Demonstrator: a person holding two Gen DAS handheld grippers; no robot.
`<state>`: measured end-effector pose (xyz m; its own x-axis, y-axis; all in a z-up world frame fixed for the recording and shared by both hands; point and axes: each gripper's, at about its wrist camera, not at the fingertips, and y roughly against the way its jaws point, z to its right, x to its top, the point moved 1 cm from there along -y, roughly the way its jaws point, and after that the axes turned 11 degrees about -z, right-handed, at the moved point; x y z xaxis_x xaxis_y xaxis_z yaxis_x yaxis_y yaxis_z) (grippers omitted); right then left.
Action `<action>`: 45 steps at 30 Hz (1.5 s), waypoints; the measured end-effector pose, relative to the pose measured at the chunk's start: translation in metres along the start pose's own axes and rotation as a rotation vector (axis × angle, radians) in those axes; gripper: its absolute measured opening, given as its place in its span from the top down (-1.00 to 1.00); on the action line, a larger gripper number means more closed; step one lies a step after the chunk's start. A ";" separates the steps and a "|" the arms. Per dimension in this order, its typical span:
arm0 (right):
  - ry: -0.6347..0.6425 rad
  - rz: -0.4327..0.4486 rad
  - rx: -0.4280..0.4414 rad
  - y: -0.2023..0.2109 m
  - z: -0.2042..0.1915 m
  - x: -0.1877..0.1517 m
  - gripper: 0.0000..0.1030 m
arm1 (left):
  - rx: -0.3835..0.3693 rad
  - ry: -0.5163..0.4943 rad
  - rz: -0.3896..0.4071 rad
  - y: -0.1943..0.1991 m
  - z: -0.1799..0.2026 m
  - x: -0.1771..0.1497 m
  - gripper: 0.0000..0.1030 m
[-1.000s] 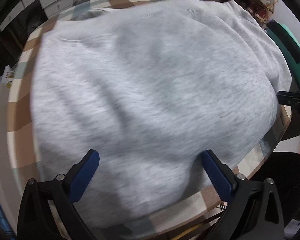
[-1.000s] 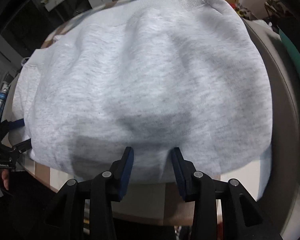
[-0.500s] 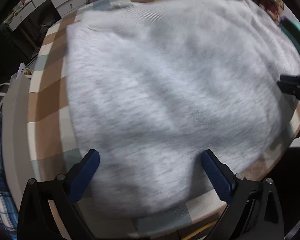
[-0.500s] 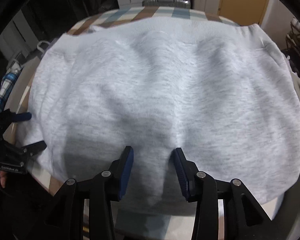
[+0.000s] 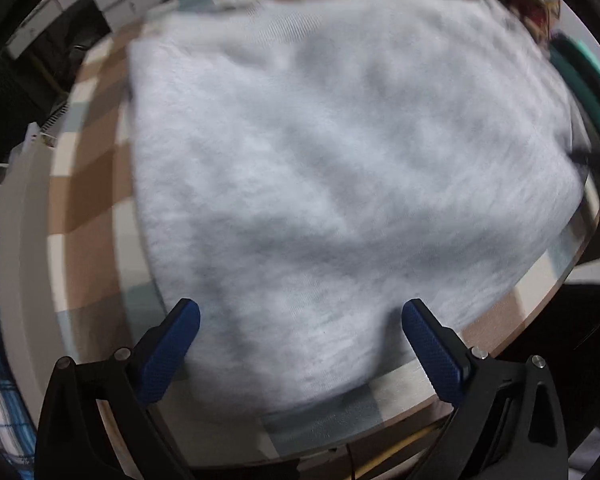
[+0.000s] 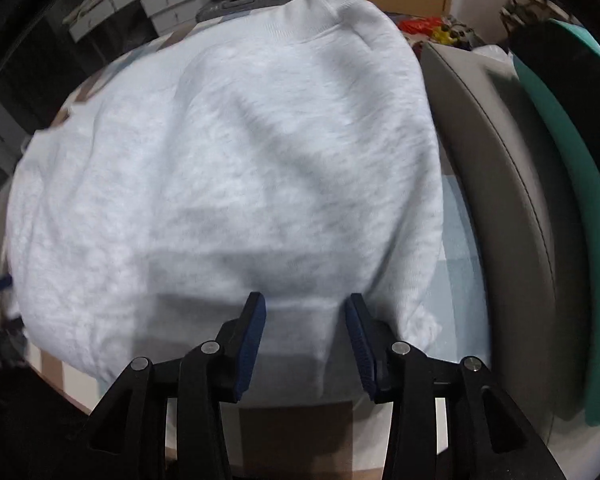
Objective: Fold large clothes
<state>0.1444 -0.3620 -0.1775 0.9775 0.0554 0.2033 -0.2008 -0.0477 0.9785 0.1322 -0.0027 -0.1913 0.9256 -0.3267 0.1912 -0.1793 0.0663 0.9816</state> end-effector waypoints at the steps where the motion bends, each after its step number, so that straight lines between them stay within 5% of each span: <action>1: -0.003 -0.020 -0.003 0.004 -0.001 -0.002 0.20 | -0.010 0.000 0.048 0.014 -0.001 0.003 -0.92; 5: 0.007 0.040 0.096 0.044 -0.026 0.018 0.20 | -0.083 0.010 0.189 0.044 0.004 0.019 -0.92; 7: 0.047 0.102 0.075 0.064 -0.042 0.037 0.20 | -0.100 -0.008 0.177 0.034 0.012 0.035 -0.92; 11: 0.083 0.111 0.024 0.044 -0.069 0.079 0.12 | -0.008 -0.029 0.034 -0.008 0.016 0.050 -0.94; 14: 0.048 0.076 -0.054 0.002 -0.075 0.092 0.06 | -0.071 -0.011 0.067 -0.015 0.005 0.048 -0.96; 17: 0.103 0.098 -0.106 0.003 -0.076 0.078 0.06 | -0.132 0.035 0.115 0.000 -0.005 0.048 -0.93; 19: 0.087 0.080 -0.064 0.017 -0.080 0.078 0.23 | -0.202 0.052 0.216 0.020 -0.012 0.052 -0.93; 21: 0.086 0.191 0.061 0.045 -0.093 0.074 0.36 | -0.212 0.061 0.268 0.029 -0.012 0.065 -0.93; 25: 0.227 0.107 0.139 0.036 -0.137 0.079 0.36 | -0.213 0.065 0.207 0.012 -0.003 0.102 -0.93; 27: 0.289 0.031 0.057 0.007 -0.162 0.075 0.28 | -0.210 0.067 0.162 0.004 0.006 0.104 -0.93; 30: 0.286 0.058 0.005 0.000 -0.172 0.078 0.20 | -0.118 0.033 0.079 -0.014 0.021 0.099 -0.94; 32: 0.280 -0.001 0.033 0.009 -0.168 0.085 0.25 | -0.111 0.034 0.099 -0.008 0.019 0.096 -0.94; 38: 0.128 0.097 -0.002 0.037 -0.106 0.123 0.29 | -0.141 0.117 0.141 -0.006 -0.009 0.091 -0.93; 41: 0.112 0.007 -0.065 0.001 -0.084 0.127 0.27 | -0.004 0.050 0.147 -0.015 0.010 0.090 -0.96; 45: 0.039 0.034 0.088 0.012 -0.062 0.118 0.30 | 0.001 0.074 0.159 -0.014 0.010 0.089 -0.96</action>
<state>0.2530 -0.2944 -0.1392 0.9667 0.0914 0.2391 -0.2256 -0.1374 0.9645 0.2137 -0.0422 -0.1884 0.9077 -0.2417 0.3430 -0.3254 0.1108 0.9391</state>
